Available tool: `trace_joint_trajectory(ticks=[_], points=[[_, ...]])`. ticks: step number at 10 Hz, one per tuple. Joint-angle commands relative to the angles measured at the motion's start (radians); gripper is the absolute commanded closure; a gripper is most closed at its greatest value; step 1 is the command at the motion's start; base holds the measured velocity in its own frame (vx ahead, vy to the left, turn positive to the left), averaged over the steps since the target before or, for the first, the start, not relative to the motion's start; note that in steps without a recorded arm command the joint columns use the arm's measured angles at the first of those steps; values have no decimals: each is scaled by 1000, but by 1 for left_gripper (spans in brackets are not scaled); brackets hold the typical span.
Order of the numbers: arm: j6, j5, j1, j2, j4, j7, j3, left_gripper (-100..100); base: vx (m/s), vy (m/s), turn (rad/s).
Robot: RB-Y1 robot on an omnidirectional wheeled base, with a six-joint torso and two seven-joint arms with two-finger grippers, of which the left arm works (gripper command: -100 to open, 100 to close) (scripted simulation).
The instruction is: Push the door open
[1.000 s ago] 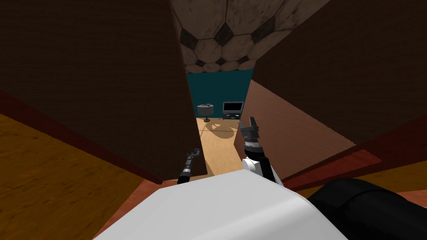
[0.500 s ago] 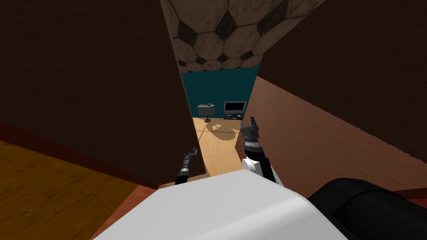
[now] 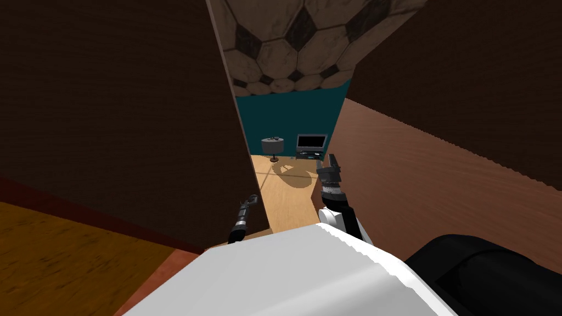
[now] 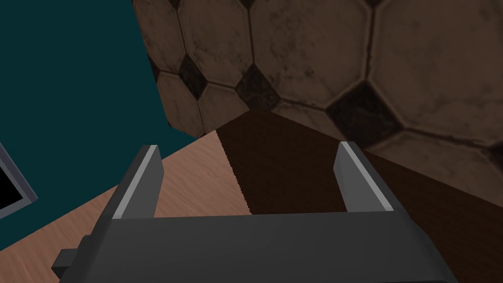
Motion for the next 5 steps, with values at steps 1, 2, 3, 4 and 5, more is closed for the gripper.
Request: trace_joint_trajectory(ticks=[1,2,3,4,5], points=[[-2,11,3,3,-14,-6,28,100,185,-99,82],[-2,16,-1,-1,-10,-10,41,100,178,-92,89],[-2,21,-4,-7,-7,-14,53,100,183,-99,71],[-1,26,-7,-12,-3,-18,64,100,194,-100,76],[-1,30,-10,-17,0,-21,74,100,185,-93,73]])
